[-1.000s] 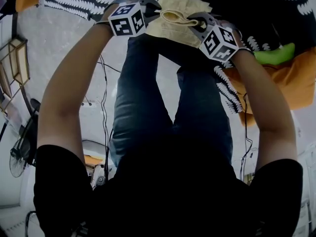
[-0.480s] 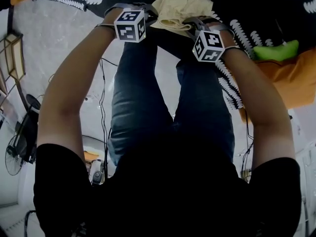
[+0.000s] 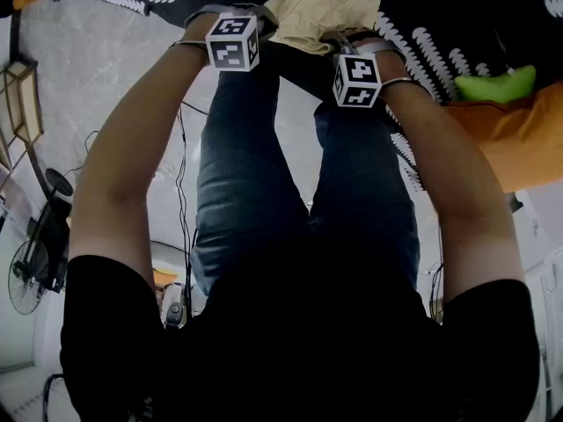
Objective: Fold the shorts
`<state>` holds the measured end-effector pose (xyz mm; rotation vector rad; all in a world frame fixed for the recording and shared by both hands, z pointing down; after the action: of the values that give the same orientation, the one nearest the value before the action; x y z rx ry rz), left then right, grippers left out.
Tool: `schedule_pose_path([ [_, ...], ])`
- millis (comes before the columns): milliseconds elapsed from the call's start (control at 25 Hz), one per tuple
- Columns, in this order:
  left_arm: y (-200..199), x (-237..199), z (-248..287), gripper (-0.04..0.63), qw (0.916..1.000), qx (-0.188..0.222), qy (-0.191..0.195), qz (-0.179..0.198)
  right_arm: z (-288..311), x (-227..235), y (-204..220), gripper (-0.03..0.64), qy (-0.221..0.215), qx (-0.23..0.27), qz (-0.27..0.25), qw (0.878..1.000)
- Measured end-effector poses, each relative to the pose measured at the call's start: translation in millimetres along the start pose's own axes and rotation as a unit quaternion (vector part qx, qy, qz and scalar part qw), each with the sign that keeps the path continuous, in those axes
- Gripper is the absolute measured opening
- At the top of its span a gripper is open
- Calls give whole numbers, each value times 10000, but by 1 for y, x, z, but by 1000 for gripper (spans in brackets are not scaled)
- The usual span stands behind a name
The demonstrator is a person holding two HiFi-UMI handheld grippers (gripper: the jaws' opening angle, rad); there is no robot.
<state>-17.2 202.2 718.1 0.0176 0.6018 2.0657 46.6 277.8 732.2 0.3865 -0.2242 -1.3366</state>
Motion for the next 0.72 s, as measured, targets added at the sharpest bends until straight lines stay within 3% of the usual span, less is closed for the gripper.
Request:
schedule_pose_path([
  [120,1,1,2,23,10000,-7,-32,-79,2,-7,0,82,-88,-53,73,9999],
  [320,5,5,-1,26,9998,-36,-30,-184,-1,-14,-4,183,-405,-9,306,9987],
  [440,7,9,-6,76,9997,-129,47,-207,-12,-16,-5,222,-572,52,544,9969],
  [600,8,16,-22,100,9997,-175,36,-172,-44,-18,-7,235,-760,160,767,9940],
  [720,-2,22,-64,104,9990,-258,115,-351,-78,-1,-5,230,-595,158,1115,9919],
])
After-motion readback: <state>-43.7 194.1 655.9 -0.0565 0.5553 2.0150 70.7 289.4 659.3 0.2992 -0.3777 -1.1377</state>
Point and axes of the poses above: the fingertips, and each gripper's own axes: z forward along the fingers, x to its right, y out of its underside, the point moved 1 cm from there along -z, backward along the fingers, and after that the axes turned 5 degrees about -z, right-handed, at the moved point
